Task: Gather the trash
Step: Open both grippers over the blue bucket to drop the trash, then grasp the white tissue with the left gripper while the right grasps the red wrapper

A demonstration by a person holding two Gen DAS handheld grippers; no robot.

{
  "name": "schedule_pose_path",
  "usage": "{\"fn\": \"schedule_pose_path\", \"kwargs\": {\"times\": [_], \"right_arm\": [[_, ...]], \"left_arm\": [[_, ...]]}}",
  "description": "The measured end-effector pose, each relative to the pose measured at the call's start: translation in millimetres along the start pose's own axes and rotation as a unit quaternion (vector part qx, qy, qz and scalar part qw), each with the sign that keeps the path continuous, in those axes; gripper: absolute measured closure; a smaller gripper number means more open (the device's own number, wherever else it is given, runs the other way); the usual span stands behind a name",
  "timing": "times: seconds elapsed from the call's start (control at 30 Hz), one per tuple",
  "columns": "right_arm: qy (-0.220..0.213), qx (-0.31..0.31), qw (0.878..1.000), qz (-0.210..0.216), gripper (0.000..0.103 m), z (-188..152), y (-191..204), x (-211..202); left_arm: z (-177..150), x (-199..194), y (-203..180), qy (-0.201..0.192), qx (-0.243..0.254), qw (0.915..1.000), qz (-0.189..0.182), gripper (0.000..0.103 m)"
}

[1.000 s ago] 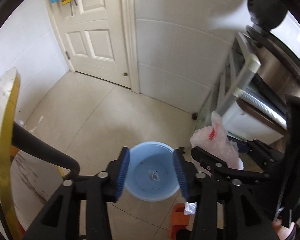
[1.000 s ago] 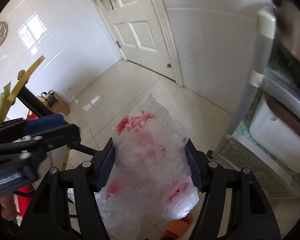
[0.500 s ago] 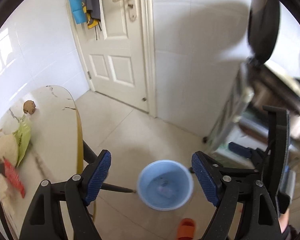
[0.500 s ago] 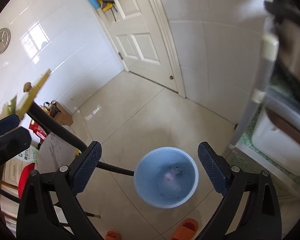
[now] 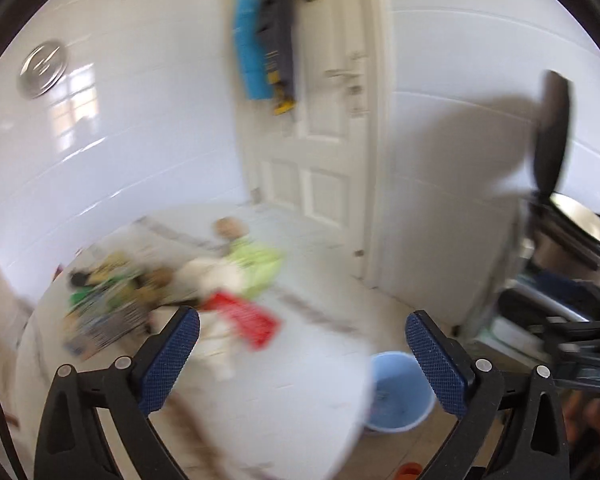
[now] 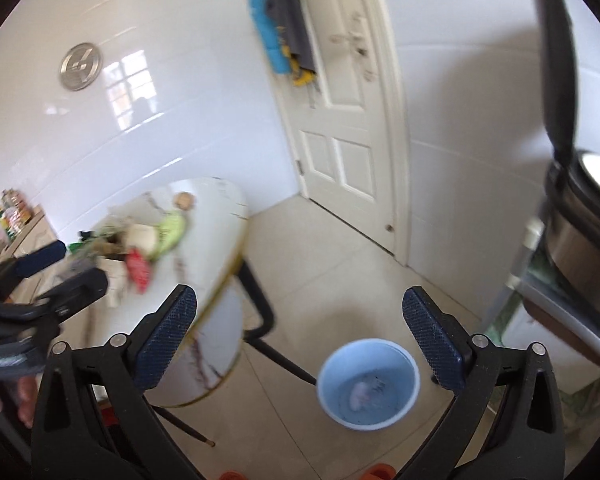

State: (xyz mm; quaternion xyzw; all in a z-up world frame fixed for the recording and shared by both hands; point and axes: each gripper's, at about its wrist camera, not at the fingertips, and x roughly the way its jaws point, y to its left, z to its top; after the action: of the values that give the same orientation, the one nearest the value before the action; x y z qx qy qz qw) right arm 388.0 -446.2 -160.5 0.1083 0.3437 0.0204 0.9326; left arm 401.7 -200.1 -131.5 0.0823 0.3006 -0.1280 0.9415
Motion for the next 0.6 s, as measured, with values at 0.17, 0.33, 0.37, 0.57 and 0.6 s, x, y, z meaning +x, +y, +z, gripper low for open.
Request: {"fn": "schedule_pose_path", "kwargs": {"times": [0.17, 0.33, 0.37, 0.57, 0.6], "right_arm": [[0.013, -0.029, 0.999, 0.015, 0.0, 4.0, 42.8, 9.8], [0.04, -0.049, 0.998, 0.03, 0.0, 2.3, 72.3, 35.5], [0.045, -0.052, 0.997, 0.033, 0.0, 1.8, 74.9, 41.2], [0.07, -0.065, 0.995, 0.044, 0.0, 1.1, 85.8, 70.2], [0.072, -0.067, 0.994, 0.045, 0.0, 1.8, 87.7, 74.2]], "left_arm": [[-6.1, 15.0, 45.2, 0.04, -0.063, 0.9969, 0.023, 0.001], [-0.6, 57.6, 62.3, 0.083, -0.072, 0.9929, 0.046, 0.001], [-2.8, 65.5, 64.0, 0.091, -0.073, 0.9919, 0.051, 0.001], [31.4, 106.0, 63.9, 0.11, -0.081, 0.9896, 0.044, 0.002], [32.2, 118.7, 64.5, 0.112, -0.074, 0.9898, 0.047, 0.004]]}}
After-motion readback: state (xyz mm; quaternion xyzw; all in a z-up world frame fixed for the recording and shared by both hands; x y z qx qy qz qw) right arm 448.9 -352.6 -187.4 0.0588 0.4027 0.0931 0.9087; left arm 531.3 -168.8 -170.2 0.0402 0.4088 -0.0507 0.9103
